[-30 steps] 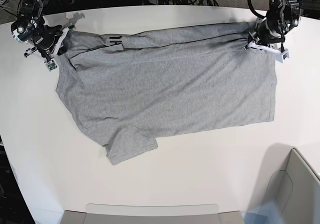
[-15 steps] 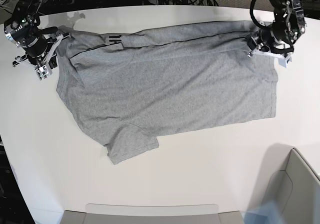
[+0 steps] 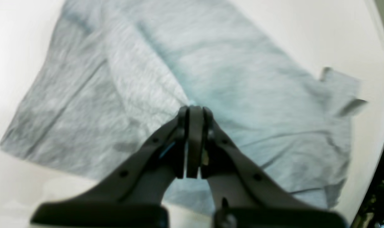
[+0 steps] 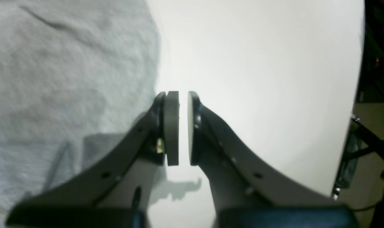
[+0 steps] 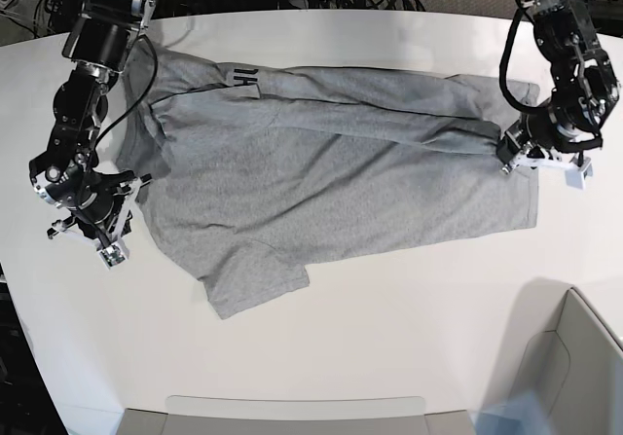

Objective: Fold the T-shirt properly
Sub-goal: 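Release the shirt and move both grippers along the shirt sides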

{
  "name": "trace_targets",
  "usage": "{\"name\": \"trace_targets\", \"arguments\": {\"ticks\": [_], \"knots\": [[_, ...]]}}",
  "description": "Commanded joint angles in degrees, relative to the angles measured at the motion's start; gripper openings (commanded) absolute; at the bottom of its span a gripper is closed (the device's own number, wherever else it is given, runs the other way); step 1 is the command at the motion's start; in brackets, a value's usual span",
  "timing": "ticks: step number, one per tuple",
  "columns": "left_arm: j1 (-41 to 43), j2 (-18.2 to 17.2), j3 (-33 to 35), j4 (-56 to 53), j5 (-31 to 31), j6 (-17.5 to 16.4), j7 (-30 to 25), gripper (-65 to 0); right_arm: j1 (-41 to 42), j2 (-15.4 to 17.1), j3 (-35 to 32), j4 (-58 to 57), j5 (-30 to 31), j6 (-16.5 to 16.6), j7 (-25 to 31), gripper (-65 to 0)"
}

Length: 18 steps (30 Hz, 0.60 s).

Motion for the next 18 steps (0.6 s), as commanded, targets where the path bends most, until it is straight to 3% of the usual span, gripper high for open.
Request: {"name": "trace_targets", "arguments": {"ticks": [1,6,16,18], "knots": [[1.4,-0.4,-1.0,0.8,-0.9,0.7,2.1,-65.0,1.4,-0.2,0.1,0.8,-1.2,0.9,0.7,-60.5],[5.7,1.7,-4.8,0.9,-0.9,0.3,2.1,-65.0,0.6,-0.8,0.1,-0.6,-1.7,0.9,0.8,-60.5],[3.1,1.7,-5.1,1.4,-0.9,0.7,2.1,-65.0,0.2,-0.8,0.1,-2.2,-1.7,0.9,0.8,-60.2],[3.1,1.6,-5.1,2.0,-0.9,0.7,2.1,-61.6,-0.5,-0.7,0.1,-2.3,-1.7,0.9,0.8,-60.1]]}}
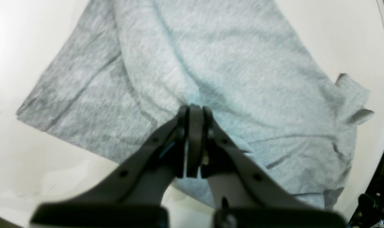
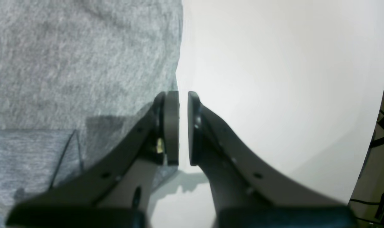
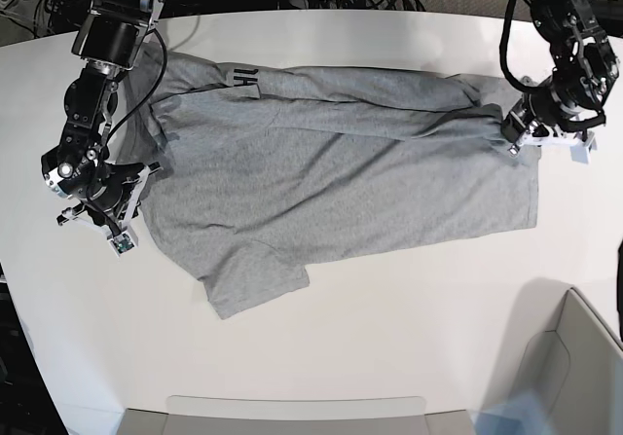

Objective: Fold the T-shirt properly
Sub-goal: 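Release the shirt and move both grippers along the shirt sides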

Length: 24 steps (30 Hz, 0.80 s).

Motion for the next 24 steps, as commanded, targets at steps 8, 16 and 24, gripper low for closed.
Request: {"name": "trace_targets", "arguments": {"ticks": [8,16,24], "knots": [[-0.7,-1.0,0.1,3.2,-1.3,0.2,1.8,-56.4,0.4,0.7,0.1,0.8,0.3,0.9,0.8,-50.8],[-0.9,-2.0,5.0,3.7,-1.1,0.5,1.8,-53.1,0.4,0.7,0.1,0.8,0.3,0.9,0.8,-48.8],[-2.2,-2.3,4.8,3.4,-0.9,0.7,1.8,-52.7,0.4,0.7,0.1,0.8,0.3,0.9,0.8,-48.8]]}}
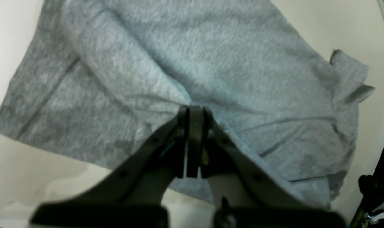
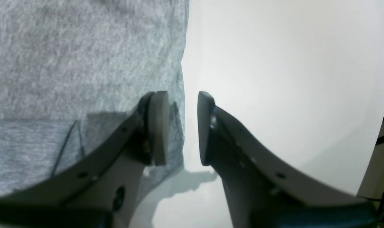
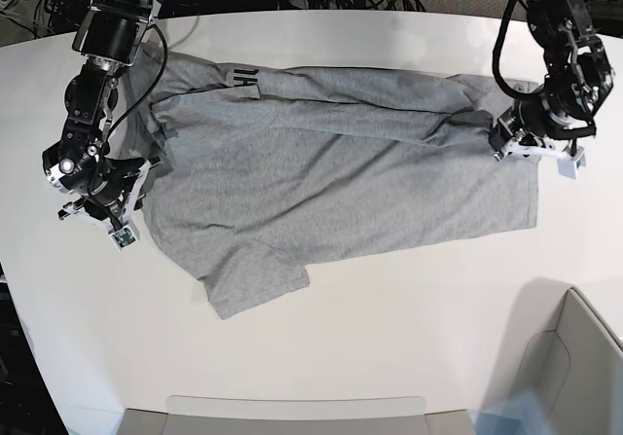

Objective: Fold the T-shirt properly
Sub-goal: 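Release the shirt and move both grippers along the shirt sides, then grasp the shirt side edges near the hem with both grippers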

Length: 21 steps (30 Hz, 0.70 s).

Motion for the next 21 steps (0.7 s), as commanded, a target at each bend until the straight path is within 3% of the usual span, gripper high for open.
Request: {"name": "trace_targets", "arguments": {"ticks": [1,11,15,21], "knots": [[-0.6,-0.8,-0.5,0.8,-0.8,0.7,1.5,-52.7,1.4,0.5,0.1,1.0,0.3,0.9,0.9,-48.8],[-0.7,-0.8,-0.3,0.8,-0.8,0.7,1.5,-52.2,1.4,0.5,0.1,0.9,0.3,0.9,0.9,-48.9],[-0.8,-0.8,-0.6,0.8,-0.6,0.7,1.5,-45.2,1.3,0.5,0.1,0.9,0.3,0.9,0.9,-48.9],[4.2,-0.2,-8.4,1.0,4.7,0.3,1.5,-44.6,-0.8,0.5,0.1,0.9,0.3,0.9,0.9,-48.9]]}}
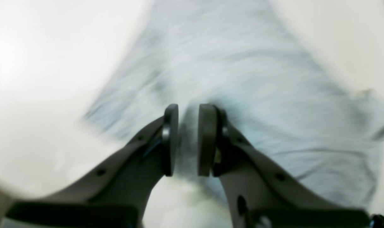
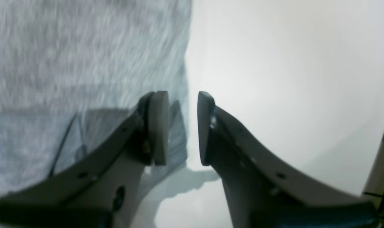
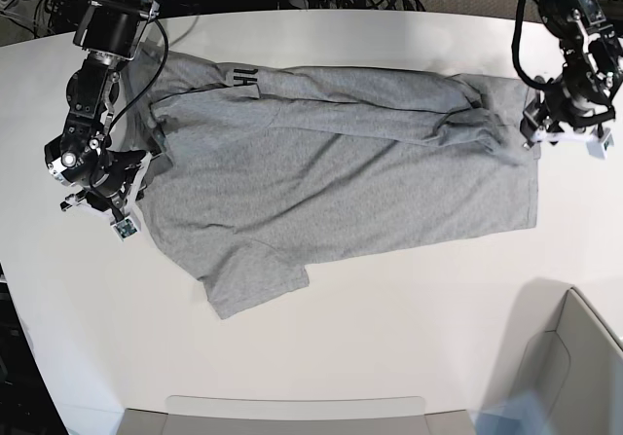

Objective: Fold the T-shirt properly
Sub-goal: 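Grasp the shirt side edges near the hem with both grippers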

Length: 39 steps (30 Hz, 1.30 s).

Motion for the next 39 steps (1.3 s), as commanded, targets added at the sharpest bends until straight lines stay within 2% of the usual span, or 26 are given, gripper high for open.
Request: {"name": "trace_targets", "arguments": {"ticks": [1,5,7,10,14,15,19,21,22,25,29,30,32,34,39], "knots": [[-0.1,-0.6,-1.2,0.9,-0.7,0.0,1.3,-45.1,0.8,0.5,0.1,0.9,0.3,0.9,0.9,-48.9],[-1.1,-0.4,-1.5,0.9,-0.9,0.0,-0.7,-49.8,0.5,0.4,0.1,0.8,0.3,0.9,1.0,-48.9],[-6.1,-0.4,-1.4,0.8,-0.9,0.0,0.0,-49.6,0.6,0.2,0.0,0.8,0.3,0.9,1.0,-48.9],[-13.0,-0.7,-1.0,0.7,-0.9,-0.1,1.3,-43.3,0.8,-0.1,-1.3,0.8,0.3,0.9,1.0,-48.9],[-19.5,-0.9,4.9,0.4,-0.3,0.0,1.3,-25.1,0.7,-0.1,-1.5,0.8,0.3,0.9,1.0,-48.9],[-20.4,-0.9,6.2,0.0,0.3,0.0,1.3,-22.4,0.7,-0.1,-1.5,0.8,0.3,0.9,1.0,-48.9],[-26.0,-1.2,9.7,-9.1,5.8,0.0,1.3,-22.1,0.6,0.2,-1.5,0.8,0.3,0.9,1.0,-48.9],[-29.3,-3.3,12.1,-17.4,7.8,-0.2,1.3,-22.1,0.6,0.2,-1.5,0.8,0.3,0.9,1.0,-48.9],[-30.4,-4.6,14.3,-20.8,8.1,-0.8,-0.4,-22.1,0.6,0.2,-1.5,0.8,0.2,0.9,1.0,-48.9],[-31.2,-9.3,19.9,-28.4,8.2,-5.5,-9.0,-22.1,0.6,0.2,-1.5,0.8,0.2,0.9,1.0,-48.9],[-31.1,-12.7,20.8,-35.0,8.1,-6.2,-16.7,-21.8,0.6,0.2,-1.5,0.8,0.2,0.9,1.0,-48.9],[-31.0,-13.0,20.8,-36.0,8.0,-7.3,-17.9,-21.8,0.6,0.2,-1.5,0.8,0.1,0.9,1.0,-48.9],[-31.3,-13.1,20.5,-38.4,8.1,-14.2,-19.2,-21.8,0.5,0.2,-1.5,0.8,0.1,0.9,1.0,-48.9],[-31.4,-13.1,20.4,-42.0,8.5,-19.3,-20.0,-21.8,0.5,0.2,-1.5,0.8,0.0,0.9,1.0,-48.9],[-34.6,-12.9,20.7,-50.4,12.7,-25.5,-24.5,-21.8,0.5,0.2,-1.5,0.8,0.0,0.9,1.0,-48.9]]}}
